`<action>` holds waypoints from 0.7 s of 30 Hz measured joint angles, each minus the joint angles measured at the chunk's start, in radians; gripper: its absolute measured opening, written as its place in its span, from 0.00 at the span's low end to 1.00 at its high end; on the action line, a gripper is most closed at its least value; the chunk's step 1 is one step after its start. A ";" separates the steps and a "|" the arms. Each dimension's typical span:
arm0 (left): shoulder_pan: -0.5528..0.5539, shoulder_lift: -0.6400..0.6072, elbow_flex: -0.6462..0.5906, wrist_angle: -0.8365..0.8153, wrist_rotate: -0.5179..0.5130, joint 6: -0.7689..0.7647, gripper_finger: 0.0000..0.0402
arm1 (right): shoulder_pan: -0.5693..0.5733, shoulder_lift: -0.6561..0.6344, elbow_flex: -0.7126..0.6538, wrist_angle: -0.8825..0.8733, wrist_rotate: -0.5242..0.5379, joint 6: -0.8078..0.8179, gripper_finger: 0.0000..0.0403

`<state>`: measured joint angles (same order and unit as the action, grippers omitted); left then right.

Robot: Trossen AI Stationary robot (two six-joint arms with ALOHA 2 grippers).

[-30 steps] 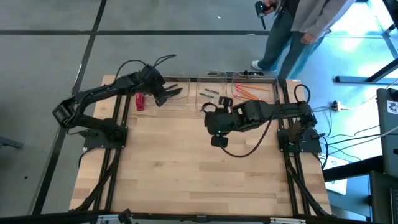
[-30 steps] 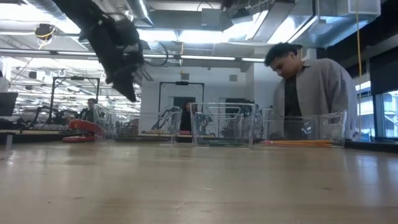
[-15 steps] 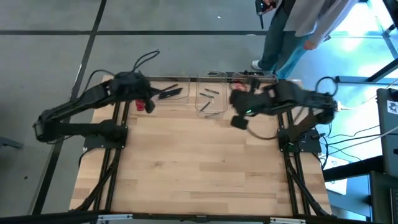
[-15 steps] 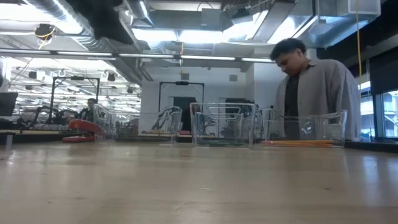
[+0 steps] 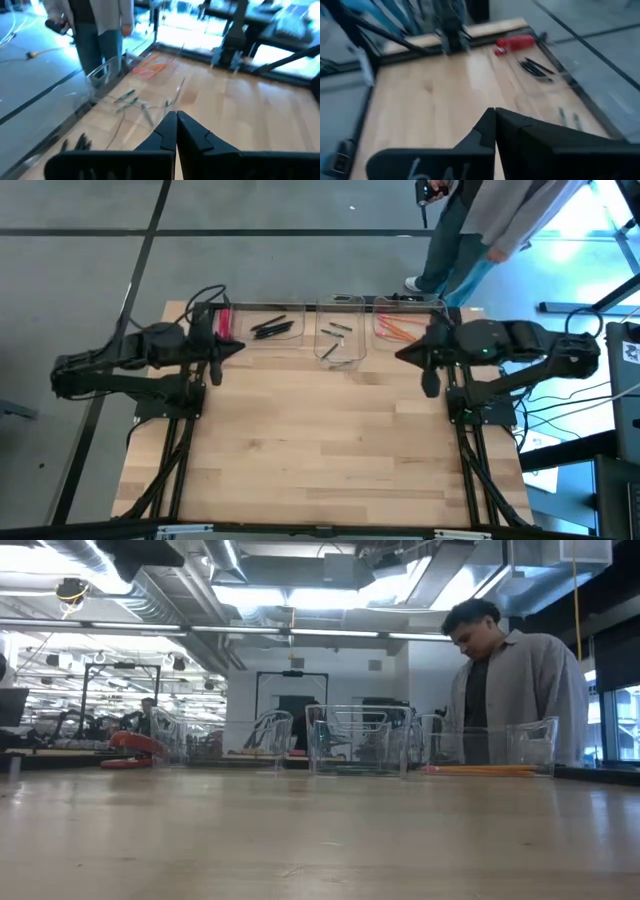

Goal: Sort crayons/erasers/pens/pencils in bins
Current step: Return to Home Position

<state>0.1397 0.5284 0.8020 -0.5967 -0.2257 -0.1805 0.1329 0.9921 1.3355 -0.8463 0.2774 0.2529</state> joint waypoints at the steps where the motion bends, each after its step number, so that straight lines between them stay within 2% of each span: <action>1: -0.012 -0.023 -0.031 0.032 -0.001 -0.005 0.00 | 0.000 -0.037 -0.048 0.041 -0.016 0.007 0.01; 10: -0.045 -0.220 -0.293 0.341 0.002 -0.033 0.00 | 0.000 -0.314 -0.418 0.322 -0.048 0.034 0.00; 16: -0.045 -0.332 -0.401 0.435 0.003 -0.048 0.00 | 0.000 -0.492 -0.570 0.376 -0.072 0.066 0.00; 21: -0.045 -0.426 -0.461 0.439 -0.042 -0.055 0.00 | 0.000 -0.642 -0.651 0.379 -0.071 0.084 0.00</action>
<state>0.0952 0.1019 0.3409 -0.1581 -0.2679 -0.2355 0.1333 0.3497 0.6849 -0.4669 0.2066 0.3364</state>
